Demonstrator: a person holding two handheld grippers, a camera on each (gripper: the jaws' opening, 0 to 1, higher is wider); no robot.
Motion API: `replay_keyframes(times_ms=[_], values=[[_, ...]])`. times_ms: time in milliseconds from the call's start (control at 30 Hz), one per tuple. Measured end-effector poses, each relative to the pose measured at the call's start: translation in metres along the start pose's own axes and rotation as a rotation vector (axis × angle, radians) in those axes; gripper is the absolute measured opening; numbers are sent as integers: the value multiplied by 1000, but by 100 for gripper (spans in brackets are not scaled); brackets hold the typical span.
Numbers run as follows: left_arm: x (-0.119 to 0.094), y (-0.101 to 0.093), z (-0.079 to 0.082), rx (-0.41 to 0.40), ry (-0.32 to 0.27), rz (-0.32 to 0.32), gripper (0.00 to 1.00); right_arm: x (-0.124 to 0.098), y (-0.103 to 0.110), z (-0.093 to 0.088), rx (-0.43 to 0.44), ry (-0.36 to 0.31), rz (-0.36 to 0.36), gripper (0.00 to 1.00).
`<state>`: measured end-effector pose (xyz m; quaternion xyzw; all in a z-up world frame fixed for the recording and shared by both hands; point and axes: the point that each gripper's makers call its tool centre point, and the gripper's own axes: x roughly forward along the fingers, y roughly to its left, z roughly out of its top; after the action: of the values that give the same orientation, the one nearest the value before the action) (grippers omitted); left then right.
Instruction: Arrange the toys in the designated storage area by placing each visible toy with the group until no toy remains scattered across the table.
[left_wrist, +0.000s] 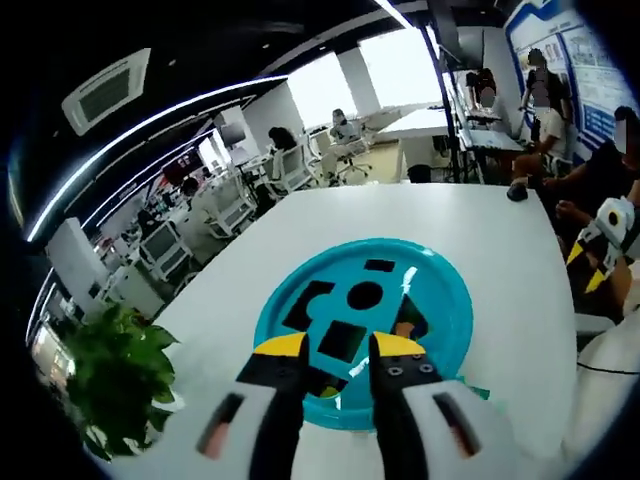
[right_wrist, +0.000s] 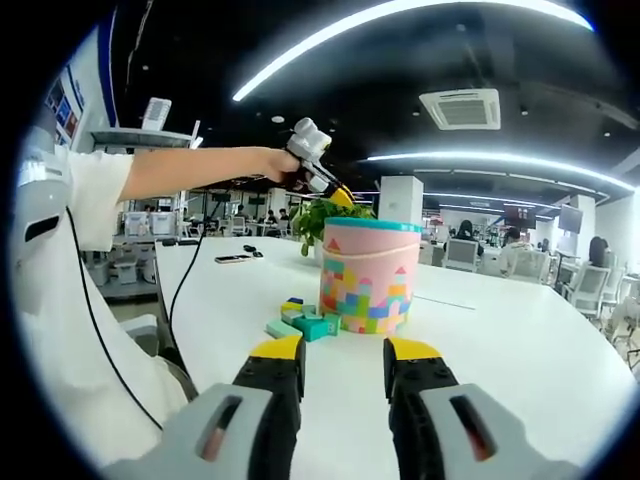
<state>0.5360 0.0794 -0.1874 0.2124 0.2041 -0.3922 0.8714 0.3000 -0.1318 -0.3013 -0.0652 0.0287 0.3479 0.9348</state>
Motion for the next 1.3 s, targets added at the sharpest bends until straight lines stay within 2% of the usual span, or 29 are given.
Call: replay_keyframes(times_ms=[200,300,367,433,467,533,567,600,700,833,933,1000,1133,1200,1233,1300], values=[[-23,15,21,-106,-164,-9,28,2,2,2,-6,-2,5,32],[-30,26,18,-163,-159,12,28,3,4,2,-11,2,8,32],[-36,31,21,-166,-187,44,30,4,5,3,-11,0,11,32],[-47,32,32,-227,-286,61,28,4,5,3,-11,1,11,32],[-48,32,34,-242,-299,57,26,4,5,3,-12,1,10,32],[-59,23,41,-321,-391,4,26,4,5,3,-11,1,11,32],[-61,16,42,-310,-407,-29,26,4,5,2,-13,2,11,32],[-63,9,40,-283,-411,-54,26,4,5,2,-13,3,11,32],[-67,-1,35,-270,-425,-50,30,4,5,2,-12,1,11,32],[-71,-12,30,-288,-466,-91,36,4,5,2,-13,2,7,32],[-75,-17,23,-280,-472,-89,28,4,5,2,-14,2,9,31],[-77,-16,19,-275,-481,-77,30,5,7,2,-16,3,12,31],[-75,-20,1,-319,-482,-77,32,5,8,3,-18,0,15,31],[-77,-19,-2,-335,-546,-70,29,6,8,2,-19,2,12,31],[-79,-19,-6,-383,-567,-86,27,6,8,2,-18,3,13,31],[-78,-19,-10,-409,-577,-102,27,6,10,2,-22,3,17,31]])
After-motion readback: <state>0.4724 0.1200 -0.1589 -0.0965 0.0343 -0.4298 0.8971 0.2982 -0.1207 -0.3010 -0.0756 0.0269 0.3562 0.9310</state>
